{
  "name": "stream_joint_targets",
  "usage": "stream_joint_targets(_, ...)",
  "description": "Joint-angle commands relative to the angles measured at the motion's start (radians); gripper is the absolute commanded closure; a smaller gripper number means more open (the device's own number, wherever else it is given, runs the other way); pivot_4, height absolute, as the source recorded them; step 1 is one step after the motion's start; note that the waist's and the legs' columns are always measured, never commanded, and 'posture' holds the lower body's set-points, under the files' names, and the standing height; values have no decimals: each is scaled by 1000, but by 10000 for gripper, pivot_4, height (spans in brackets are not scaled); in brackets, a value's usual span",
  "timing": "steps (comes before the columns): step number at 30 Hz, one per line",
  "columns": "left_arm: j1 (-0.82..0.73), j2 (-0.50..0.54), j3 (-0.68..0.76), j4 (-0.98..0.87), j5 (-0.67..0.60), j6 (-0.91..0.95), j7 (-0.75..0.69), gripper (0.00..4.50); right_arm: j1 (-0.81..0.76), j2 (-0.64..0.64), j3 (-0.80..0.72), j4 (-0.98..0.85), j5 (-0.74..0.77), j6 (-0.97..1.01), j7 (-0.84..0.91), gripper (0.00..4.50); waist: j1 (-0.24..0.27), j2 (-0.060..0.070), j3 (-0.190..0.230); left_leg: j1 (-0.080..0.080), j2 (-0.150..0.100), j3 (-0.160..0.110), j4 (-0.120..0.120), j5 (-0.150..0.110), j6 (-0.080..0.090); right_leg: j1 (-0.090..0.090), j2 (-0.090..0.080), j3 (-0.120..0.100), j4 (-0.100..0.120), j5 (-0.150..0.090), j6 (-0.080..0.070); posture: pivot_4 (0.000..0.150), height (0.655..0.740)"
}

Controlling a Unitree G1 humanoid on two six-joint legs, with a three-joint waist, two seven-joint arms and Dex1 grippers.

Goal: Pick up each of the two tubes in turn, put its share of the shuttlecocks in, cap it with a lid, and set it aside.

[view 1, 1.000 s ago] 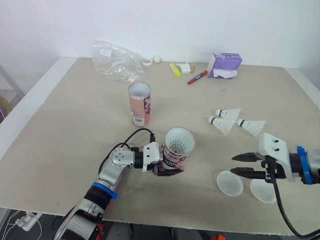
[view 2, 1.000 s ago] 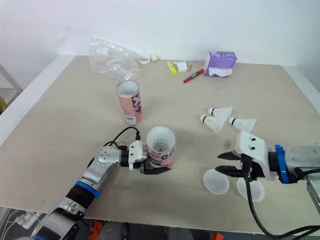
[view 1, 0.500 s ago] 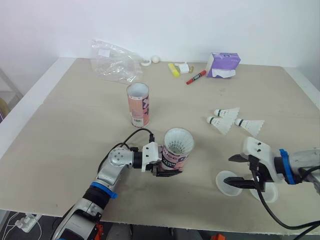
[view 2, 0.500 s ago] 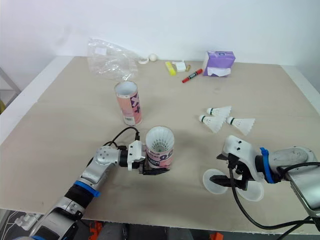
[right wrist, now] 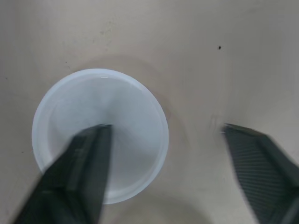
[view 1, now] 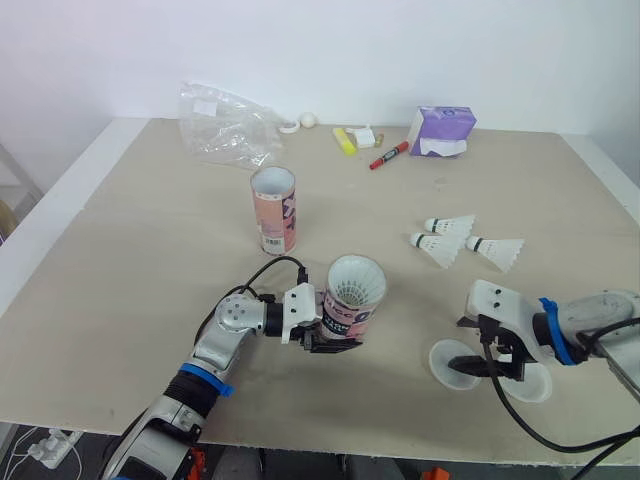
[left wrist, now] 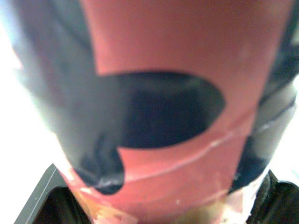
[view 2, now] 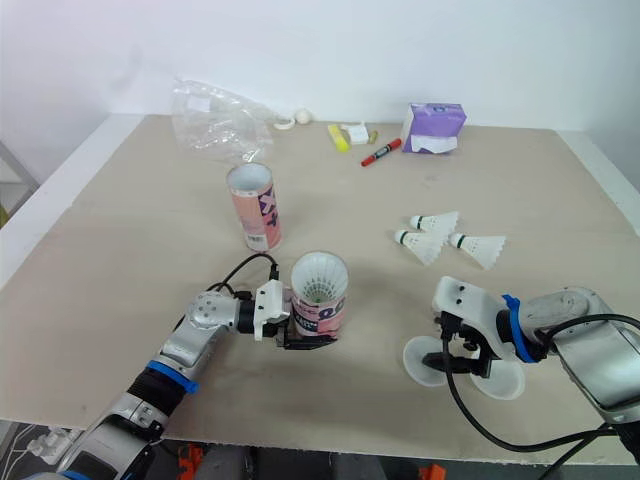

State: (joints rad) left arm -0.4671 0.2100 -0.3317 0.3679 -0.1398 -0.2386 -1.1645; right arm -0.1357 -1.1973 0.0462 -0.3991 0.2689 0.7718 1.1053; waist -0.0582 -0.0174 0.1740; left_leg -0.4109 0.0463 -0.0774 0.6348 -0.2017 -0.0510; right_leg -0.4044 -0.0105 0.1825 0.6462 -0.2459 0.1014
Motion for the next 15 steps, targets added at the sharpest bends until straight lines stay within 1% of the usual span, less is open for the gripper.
stream_joint_targets(1, 29, 17, -19, 25, 16, 17, -10, 10330, -15, -21, 26, -9, -28, -3, -3, 22960, 0, 0, 0, 0, 0, 0, 0, 0, 0, 0, 0, 0, 0, 0, 0, 1500, 7400)
stream_joint_targets(2, 29, 17, -18, 27, 16, 16, -10, 10330, -18, -22, 29, -12, -28, 0, -3, 26715, -1, -1, 0, 0, 0, 0, 0, 0, 0, 0, 0, 0, 0, 0, 0, 1500, 7400)
stream_joint_targets(3, 27, 17, -18, 30, 17, 16, -9, 10330, -21, -23, 32, -14, -29, 0, -2, 31978, -1, -1, 0, 1, 0, 0, 0, 0, 0, 0, 0, 0, 0, 0, 0, 1500, 7400)
stream_joint_targets(4, 26, 17, -18, 33, 17, 15, -9, 10330, -22, -28, 35, -19, -31, 0, -1, 35553, -1, -1, 0, 1, 0, 0, 0, 0, 0, 1, 0, 0, 0, 0, 0, 1500, 7400)
stream_joint_targets(5, 25, 17, -18, 35, 18, 15, -8, 10330, -22, -31, 36, -23, -33, 1, 1, 42773, -1, -1, 0, 1, 0, 0, 0, 0, 0, 1, 0, 0, 0, 0, 0, 1500, 7400)
stream_joint_targets(6, 24, 18, -18, 36, 19, 14, -8, 10330, -21, -32, 35, -26, -33, 2, 0, 44503, -1, -1, 0, 1, 0, 0, 0, 0, 0, 1, 0, 0, 0, 0, 0, 1500, 7400)
stream_joint_targets(10, 20, 17, -18, 45, 21, 11, -9, 10330, -24, -28, 22, -44, -32, -14, -5, 44503, -1, 0, 0, 1, 0, 0, 0, 0, 0, 1, 0, 0, 0, 0, 0, 1500, 7400)
stream_joint_targets(14, 14, 16, -18, 54, 21, 9, -9, 10330, -81, -12, -41, -70, 20, -68, 22, 44503, -2, 1, -1, 1, 0, 0, 0, 0, 0, 1, 0, 0, 0, 0, 0, 1500, 7400)
stream_joint_targets(15, 12, 15, -18, 56, 22, 9, -9, 10330, -117, -6, -70, -75, 46, -63, 25, 44503, -2, 1, -1, 1, 0, 1, 0, 0, 0, 0, 0, 0, 0, 0, 0, 1500, 7400)
